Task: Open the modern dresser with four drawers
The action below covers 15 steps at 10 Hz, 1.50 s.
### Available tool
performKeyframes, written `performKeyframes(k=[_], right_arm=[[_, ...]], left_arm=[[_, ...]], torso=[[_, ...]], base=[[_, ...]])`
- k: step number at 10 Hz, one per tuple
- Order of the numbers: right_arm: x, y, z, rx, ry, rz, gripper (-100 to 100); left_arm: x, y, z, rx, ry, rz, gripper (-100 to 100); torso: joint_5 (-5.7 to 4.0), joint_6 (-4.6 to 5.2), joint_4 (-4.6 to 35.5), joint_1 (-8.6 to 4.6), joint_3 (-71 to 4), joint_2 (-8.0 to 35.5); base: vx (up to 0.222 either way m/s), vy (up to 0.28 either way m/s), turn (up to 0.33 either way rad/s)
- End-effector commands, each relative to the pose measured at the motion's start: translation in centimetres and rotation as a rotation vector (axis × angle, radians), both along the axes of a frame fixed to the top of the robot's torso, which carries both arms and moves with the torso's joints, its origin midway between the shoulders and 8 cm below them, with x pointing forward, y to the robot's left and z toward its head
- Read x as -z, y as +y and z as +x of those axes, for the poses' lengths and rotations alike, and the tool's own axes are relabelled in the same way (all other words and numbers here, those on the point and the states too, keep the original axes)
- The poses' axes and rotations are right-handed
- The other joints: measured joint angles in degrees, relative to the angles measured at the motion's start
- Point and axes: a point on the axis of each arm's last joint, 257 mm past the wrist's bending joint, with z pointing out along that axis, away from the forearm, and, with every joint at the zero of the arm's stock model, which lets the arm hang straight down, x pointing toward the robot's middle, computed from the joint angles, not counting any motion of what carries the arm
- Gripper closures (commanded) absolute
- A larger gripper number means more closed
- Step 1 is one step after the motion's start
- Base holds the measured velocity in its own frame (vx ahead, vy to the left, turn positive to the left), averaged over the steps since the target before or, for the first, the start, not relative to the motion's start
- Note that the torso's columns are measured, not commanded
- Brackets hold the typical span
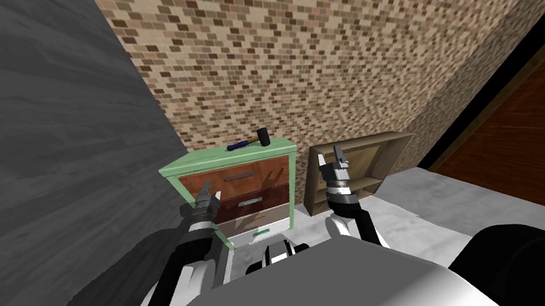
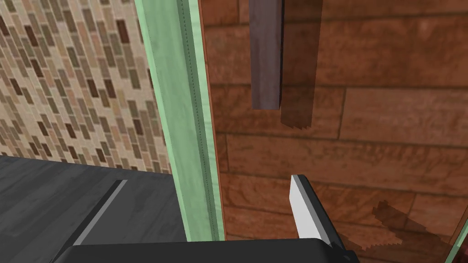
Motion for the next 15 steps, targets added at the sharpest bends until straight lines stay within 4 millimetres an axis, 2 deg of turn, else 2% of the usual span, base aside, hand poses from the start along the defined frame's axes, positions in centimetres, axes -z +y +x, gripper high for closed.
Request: performKeyframes(k=[1,6,8,9,10,13,15], right_arm=[[0.0,0.0,0.0,0.000,0.000,0.000,0],[0.0,0.0,0.0,0.000,0.000,0.000,0],[0.0,0.0,0.0,0.000,0.000,0.000,0],[0.0,0.0,0.0,0.000,0.000,0.000,0],[0.0,0.0,0.0,0.000,0.000,0.000,0],[0.0,0.0,0.0,0.000,0.000,0.000,0],[0.0,0.0,0.0,0.000,0.000,0.000,0]], left_arm=[[1.8,0.0,0.5,-0.002,0.062,-0.002,-100],[4.6,-0.3,1.2,-0.014,0.164,-0.036,-100],[3.8,-0.2,0.9,-0.014,0.155,-0.029,-100],[4.1,-0.2,1.0,-0.013,0.153,-0.029,-100],[4.1,-0.2,1.0,-0.013,0.154,-0.029,100],[4.2,-1.8,3.7,0.029,0.127,-0.050,100],[5.6,-1.9,4.3,0.031,0.153,-0.050,100]], torso=[[0.00,0.00,0.0,0.01,0.0,0.0],[0.00,-0.01,0.0,-0.01,0.0,0.0],[0.02,-0.01,0.0,0.08,0.1,0.1],[0.02,0.00,0.0,0.06,-0.1,-0.1],[0.02,0.00,0.0,0.05,0.0,0.0],[0.01,0.03,0.1,0.01,0.2,0.4],[0.00,0.00,-0.1,0.00,-0.2,-0.3]], base=[[0.052,-0.038,-0.028],[0.049,-0.031,-0.026],[0.052,-0.011,-0.010],[0.055,-0.005,-0.003],[0.008,-0.001,0.001],[-0.114,-0.011,0.116],[-0.007,-0.010,-0.012]])
